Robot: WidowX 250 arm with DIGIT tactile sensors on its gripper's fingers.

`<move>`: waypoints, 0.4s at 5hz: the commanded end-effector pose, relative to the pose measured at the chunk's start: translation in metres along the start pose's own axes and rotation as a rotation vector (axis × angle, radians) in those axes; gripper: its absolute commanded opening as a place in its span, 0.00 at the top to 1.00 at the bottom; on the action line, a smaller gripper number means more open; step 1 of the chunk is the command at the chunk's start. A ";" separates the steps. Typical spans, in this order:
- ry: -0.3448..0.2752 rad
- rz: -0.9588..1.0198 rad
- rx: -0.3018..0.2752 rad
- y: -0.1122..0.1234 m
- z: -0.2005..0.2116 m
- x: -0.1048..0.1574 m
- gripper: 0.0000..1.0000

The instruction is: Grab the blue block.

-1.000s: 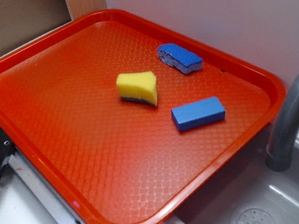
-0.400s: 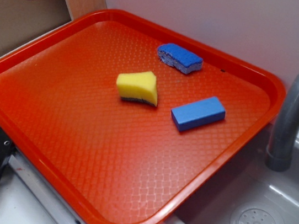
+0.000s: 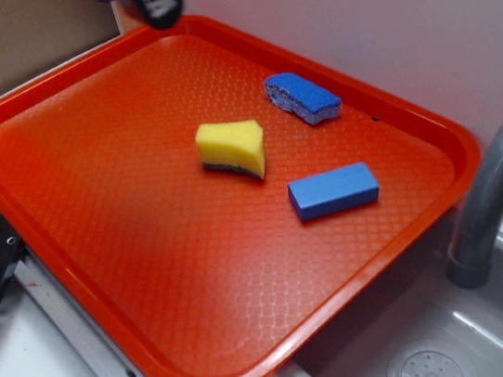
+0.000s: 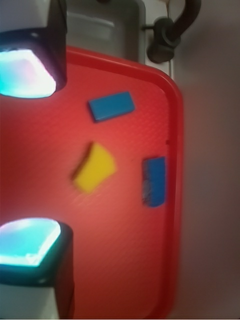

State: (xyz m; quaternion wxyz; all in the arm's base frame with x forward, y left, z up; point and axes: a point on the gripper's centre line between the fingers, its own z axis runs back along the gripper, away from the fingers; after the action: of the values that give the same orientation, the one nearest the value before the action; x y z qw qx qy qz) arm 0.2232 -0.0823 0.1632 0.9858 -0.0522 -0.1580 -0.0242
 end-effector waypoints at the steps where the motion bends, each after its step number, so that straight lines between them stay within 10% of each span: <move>1: 0.010 -0.019 -0.030 -0.020 -0.051 0.026 0.00; 2: 0.039 -0.062 0.019 -0.027 -0.078 0.032 0.00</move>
State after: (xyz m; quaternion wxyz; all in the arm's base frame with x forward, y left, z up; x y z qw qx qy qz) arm 0.2694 -0.1113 0.0857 0.9919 -0.0279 -0.1139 -0.0497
